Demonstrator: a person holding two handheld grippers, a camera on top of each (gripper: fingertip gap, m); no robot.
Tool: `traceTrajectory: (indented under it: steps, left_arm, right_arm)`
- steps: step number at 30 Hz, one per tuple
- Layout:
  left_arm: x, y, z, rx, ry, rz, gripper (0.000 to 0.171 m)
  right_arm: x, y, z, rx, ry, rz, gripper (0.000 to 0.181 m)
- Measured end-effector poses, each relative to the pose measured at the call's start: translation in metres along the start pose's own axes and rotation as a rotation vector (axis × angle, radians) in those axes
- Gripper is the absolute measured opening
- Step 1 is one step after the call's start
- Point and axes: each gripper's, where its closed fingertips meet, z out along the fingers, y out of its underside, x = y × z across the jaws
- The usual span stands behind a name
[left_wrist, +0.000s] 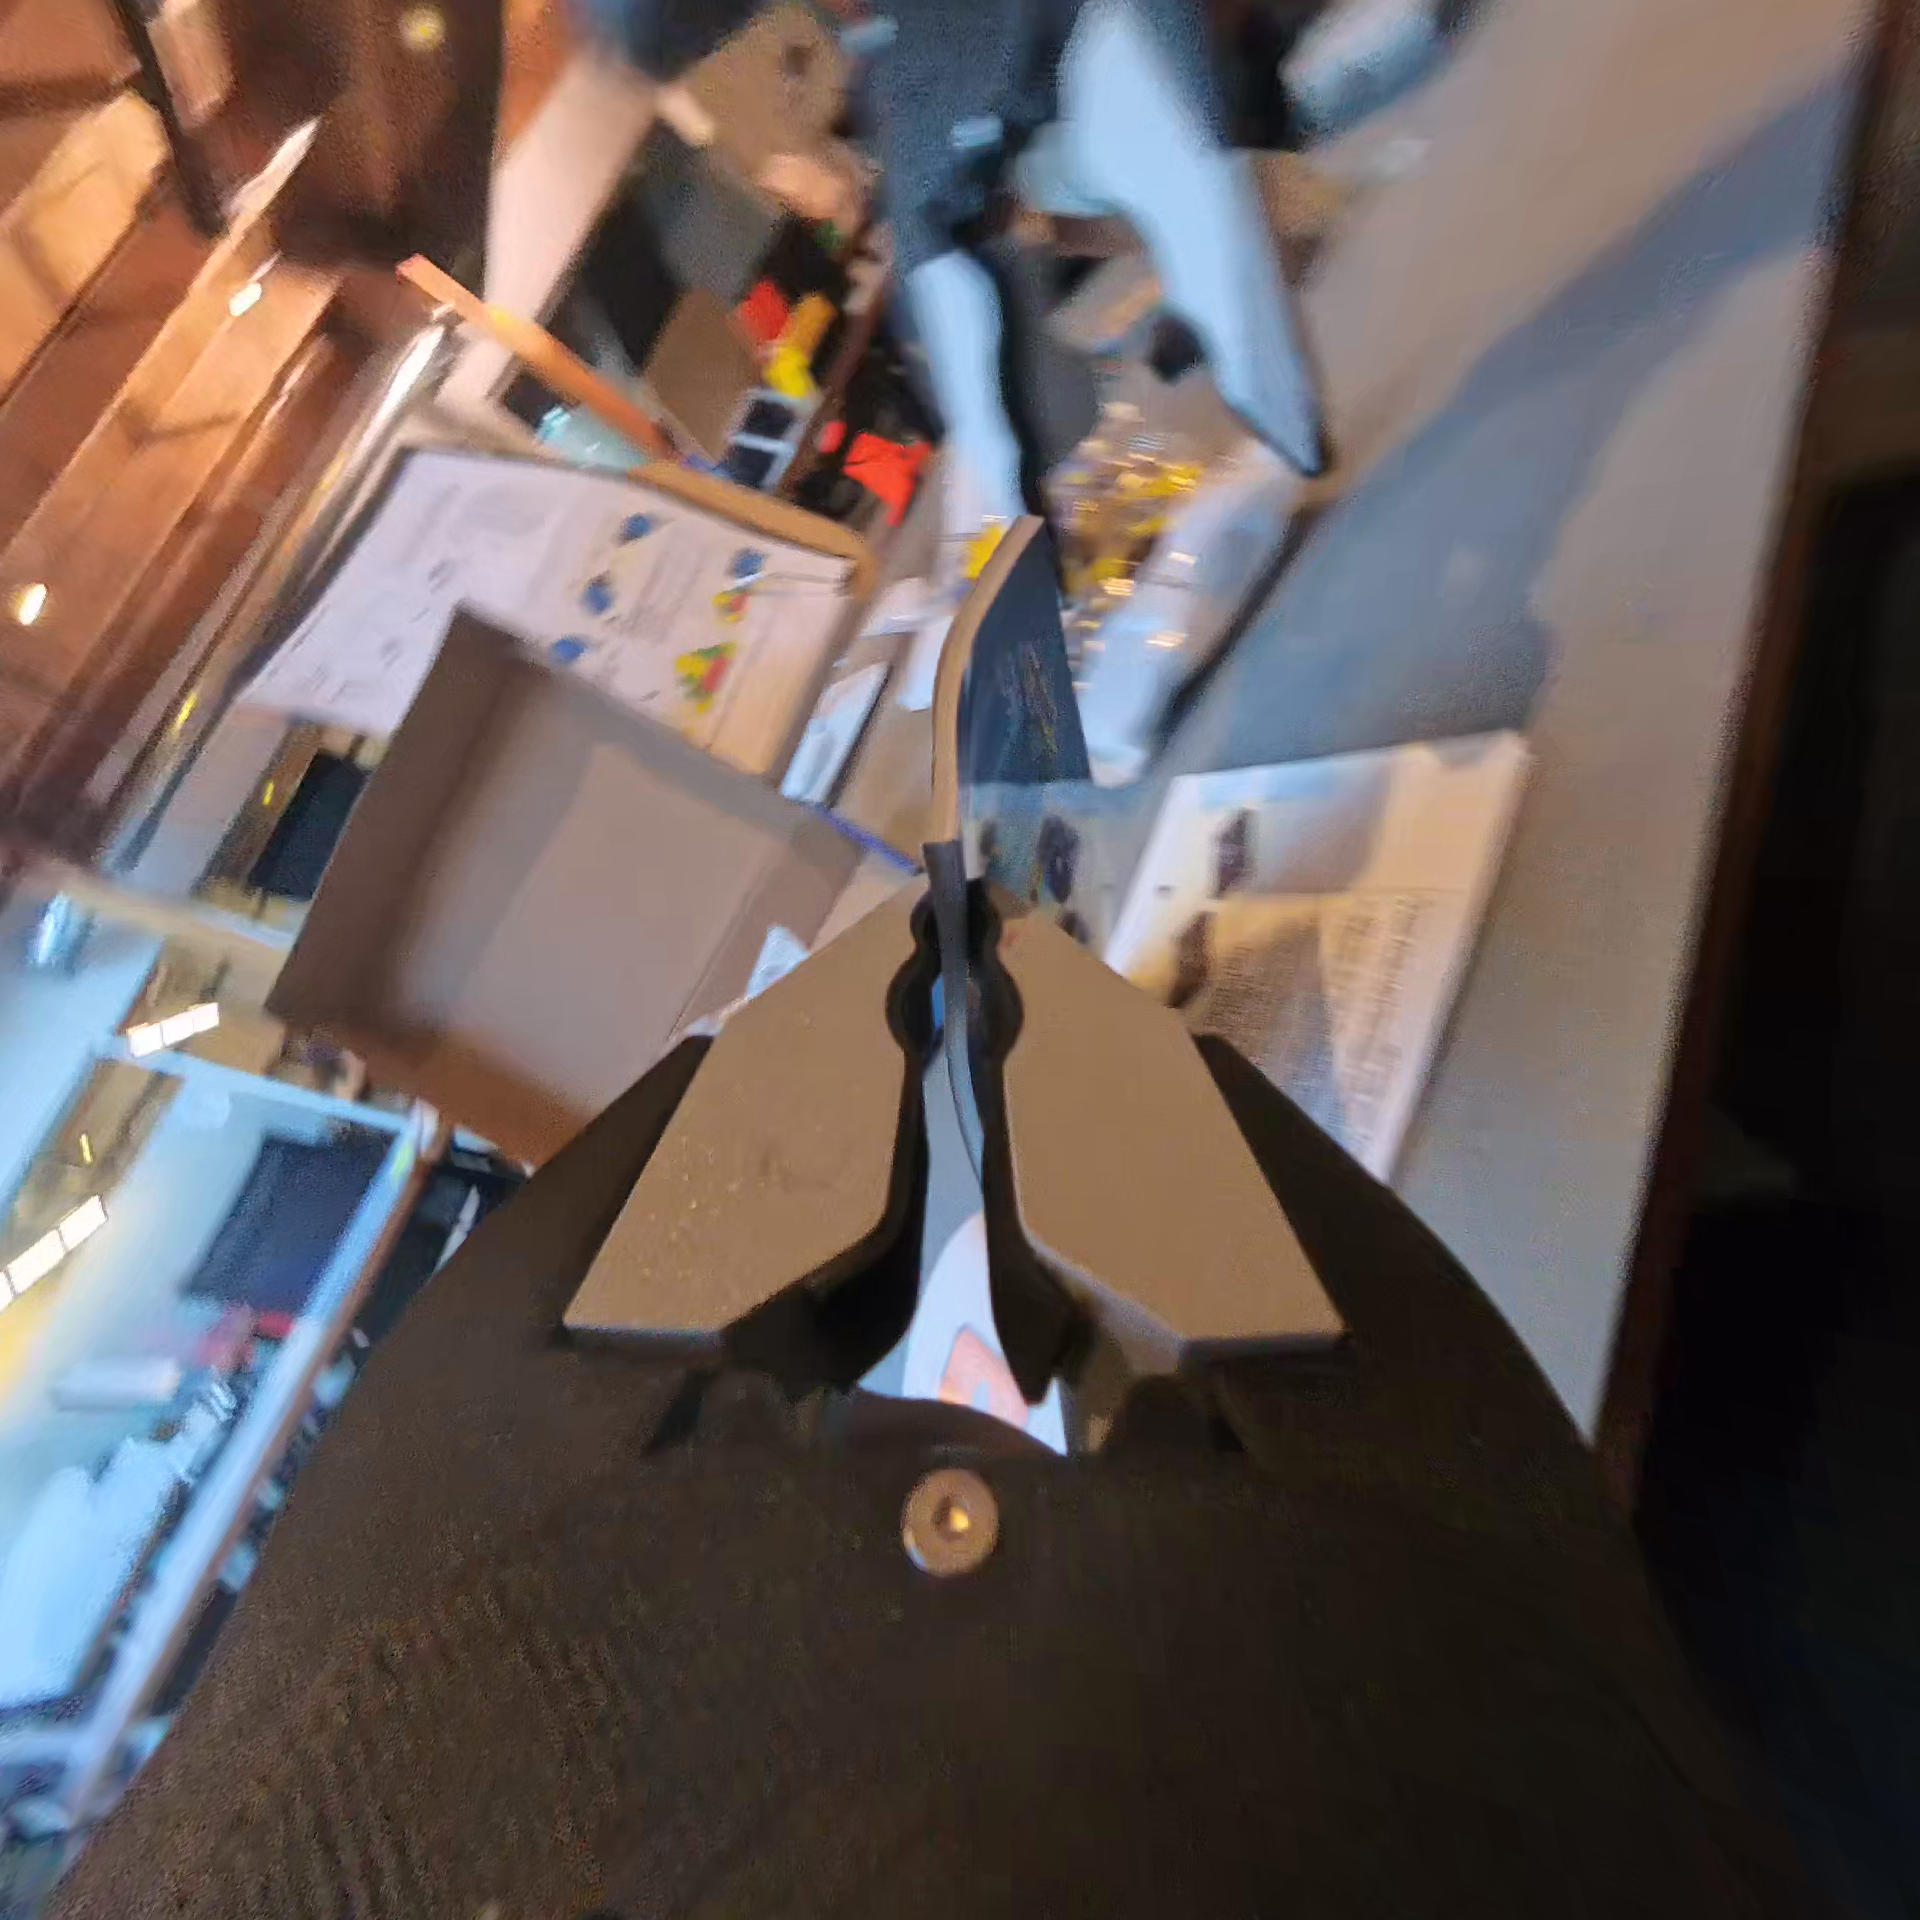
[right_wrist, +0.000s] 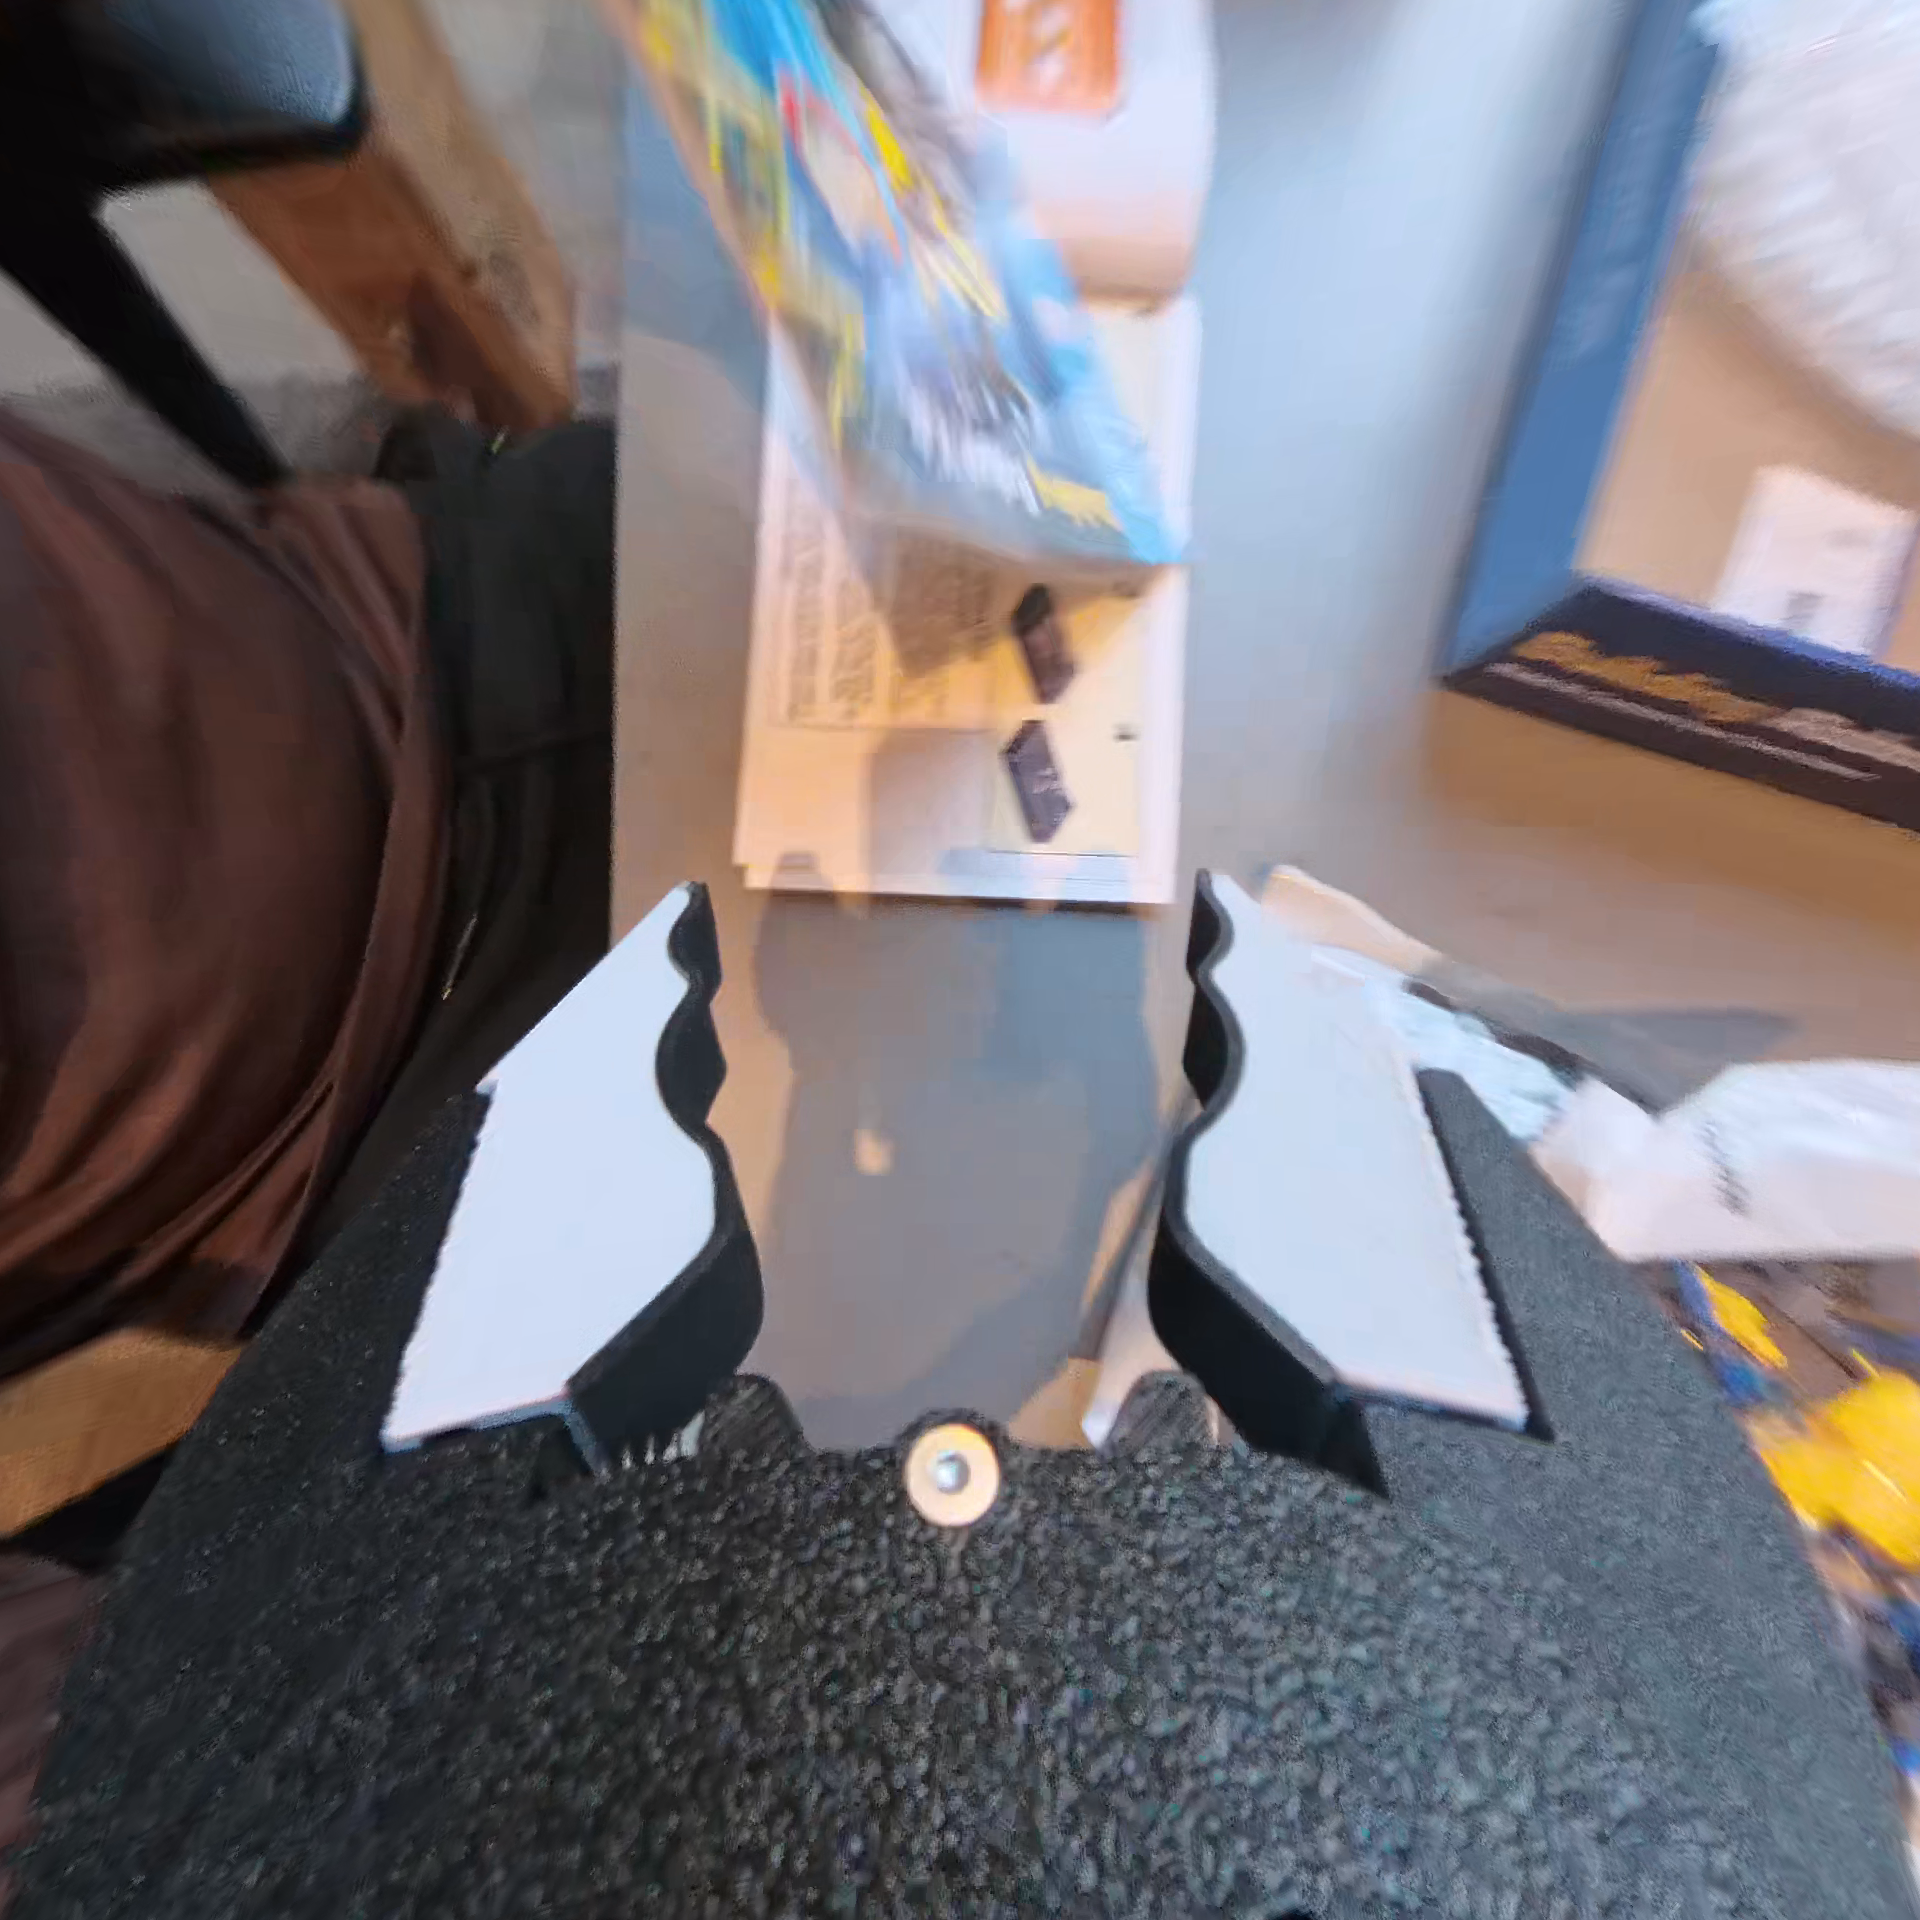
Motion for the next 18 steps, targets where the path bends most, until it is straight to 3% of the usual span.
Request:
traceTrajectory:
  steps: [4, 8, 14, 16, 18]
  left_arm:
    - [-0.081, 0.008, -0.015, 0.002, -0.182, -0.260, 0.000]
    - [-0.146, 0.016, 0.004, -0.101, -0.311, -0.235, 0.000]
    - [-0.251, 0.039, 0.071, -0.238, -0.445, -0.024, 0.000]
    - [-0.261, 0.053, 0.105, -0.271, -0.397, -0.033, 0.000]
    - [-0.243, 0.073, 0.144, -0.301, -0.263, -0.115, 0.000]
  right_arm:
    - [0.033, -0.001, -0.036, 0.116, 0.119, 0.133, 0.090]
    - [0.045, -0.001, -0.048, 0.158, 0.165, 0.175, 0.088]
    - [0.039, -0.010, -0.045, 0.166, 0.157, 0.116, 0.088]
    - [0.041, -0.009, -0.045, 0.158, 0.163, 0.111, 0.088]
    - [0.046, -0.005, -0.049, 0.159, 0.180, 0.118, 0.088]
